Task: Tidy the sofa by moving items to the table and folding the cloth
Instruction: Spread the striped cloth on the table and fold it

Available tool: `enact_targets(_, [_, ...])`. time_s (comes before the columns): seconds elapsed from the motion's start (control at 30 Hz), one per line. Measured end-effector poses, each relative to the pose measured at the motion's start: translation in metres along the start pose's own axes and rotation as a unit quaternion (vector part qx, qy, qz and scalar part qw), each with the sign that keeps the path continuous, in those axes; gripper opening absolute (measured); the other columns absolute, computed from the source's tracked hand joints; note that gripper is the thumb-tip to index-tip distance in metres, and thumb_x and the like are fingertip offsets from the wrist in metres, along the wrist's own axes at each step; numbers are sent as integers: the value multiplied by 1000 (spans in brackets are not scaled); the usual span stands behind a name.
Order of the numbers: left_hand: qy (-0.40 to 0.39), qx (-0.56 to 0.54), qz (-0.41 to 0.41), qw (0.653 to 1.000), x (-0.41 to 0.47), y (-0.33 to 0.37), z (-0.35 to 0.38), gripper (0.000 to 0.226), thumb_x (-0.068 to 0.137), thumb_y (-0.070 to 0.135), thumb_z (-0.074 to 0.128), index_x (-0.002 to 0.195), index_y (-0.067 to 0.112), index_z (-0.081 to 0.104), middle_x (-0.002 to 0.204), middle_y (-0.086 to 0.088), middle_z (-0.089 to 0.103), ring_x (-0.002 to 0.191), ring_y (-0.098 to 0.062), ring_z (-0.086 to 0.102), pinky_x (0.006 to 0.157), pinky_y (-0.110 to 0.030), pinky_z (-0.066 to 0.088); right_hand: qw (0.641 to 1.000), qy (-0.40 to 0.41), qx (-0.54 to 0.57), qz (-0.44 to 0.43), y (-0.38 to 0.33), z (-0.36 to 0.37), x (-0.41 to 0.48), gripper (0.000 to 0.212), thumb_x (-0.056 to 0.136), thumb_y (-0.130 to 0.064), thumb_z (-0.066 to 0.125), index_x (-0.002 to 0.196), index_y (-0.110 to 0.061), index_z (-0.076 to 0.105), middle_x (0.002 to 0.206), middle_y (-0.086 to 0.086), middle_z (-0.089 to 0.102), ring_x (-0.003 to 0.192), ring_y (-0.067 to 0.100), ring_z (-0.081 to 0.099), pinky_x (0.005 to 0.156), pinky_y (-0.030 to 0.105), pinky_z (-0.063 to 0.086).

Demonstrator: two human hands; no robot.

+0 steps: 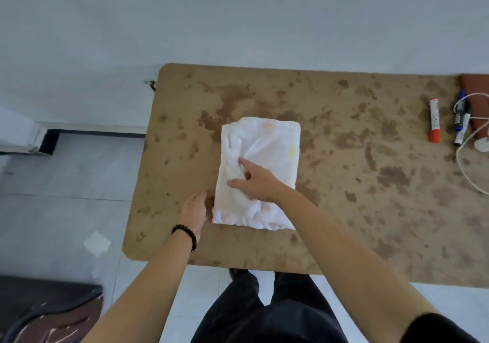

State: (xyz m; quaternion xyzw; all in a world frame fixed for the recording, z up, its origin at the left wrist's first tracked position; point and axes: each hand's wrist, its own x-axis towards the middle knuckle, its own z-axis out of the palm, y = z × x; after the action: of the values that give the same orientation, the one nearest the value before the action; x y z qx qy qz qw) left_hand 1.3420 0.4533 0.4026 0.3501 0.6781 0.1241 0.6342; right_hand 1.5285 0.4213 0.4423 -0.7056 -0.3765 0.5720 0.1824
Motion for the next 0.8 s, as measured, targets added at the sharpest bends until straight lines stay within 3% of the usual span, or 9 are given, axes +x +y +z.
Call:
enact_targets(0.1, [-14,-5,-20,1000,-3,5,-7,26,99,22,43,100,12,68,99,-6,71,91,-23,66,79,-41,56,997,-71,22,20,1,34,23,72,97,-46,52,157,-29,17,138,6,55,126,26,53,111,42,39])
enact_targets(0.27, [-4,16,-20,1000,4,10,-4,27,90,36,43,91,13,58,90,-7,61,82,-22,56,73,-35,47,985,-26,168,24,21,13,6,52,97,-20,54,147,-29,42,134,-1,57,122,19,56,105,38,48])
enact_targets(0.33, [35,116,30,992,5,15,12,31,96,36,40,101,11,57,100,-9,59,90,-25,53,76,-34,43,994,67,89,-22,37,-2,-10,40,101,-20,49,140,-29,52,133,-5,57,117,14,58,103,34,49])
enact_targets(0.37, [69,195,73,976,3,15,20,36,99,37,38,116,10,55,113,-9,58,103,-28,53,84,-37,42,991,125,7,-50,46,-9,-17,38,102,-20,45,138,-29,55,133,-6,57,115,13,58,99,31,49])
enact_targets(0.47, [156,400,250,868,-6,7,40,59,101,44,36,150,13,28,154,-16,30,142,-34,27,113,-47,25,932,244,-228,-139,70,-23,-24,38,102,-22,44,139,-26,54,147,-1,47,127,22,51,93,34,49])
enact_targets(0.53, [115,507,311,796,-8,-8,47,65,100,51,27,155,21,11,163,-13,6,150,-31,6,118,-50,9,898,247,-329,-154,82,-27,-16,49,103,-37,43,150,-25,40,162,7,26,147,29,28,112,41,34])
enact_targets(0.6, [52,590,299,748,-9,-31,45,67,99,59,16,154,29,-8,162,-8,-17,149,-27,-14,118,-53,-2,887,197,-396,-131,91,-31,-2,74,99,-60,36,159,-24,12,166,10,-5,153,31,-2,121,46,9])
enact_targets(0.7, [14,618,251,745,-8,-65,29,66,95,65,5,148,38,-24,155,-2,-36,147,-25,-24,119,-57,1,882,115,-450,-72,103,-38,18,104,84,-83,28,156,-23,-18,161,8,-30,149,27,-26,121,56,-6])
enact_targets(0.8, [0,608,236,758,-8,-74,24,67,92,66,4,148,41,-24,156,0,-36,147,-25,-22,119,-56,2,880,85,-464,-55,102,-40,32,110,80,-88,25,153,-22,-24,158,8,-36,146,28,-33,120,59,-6])
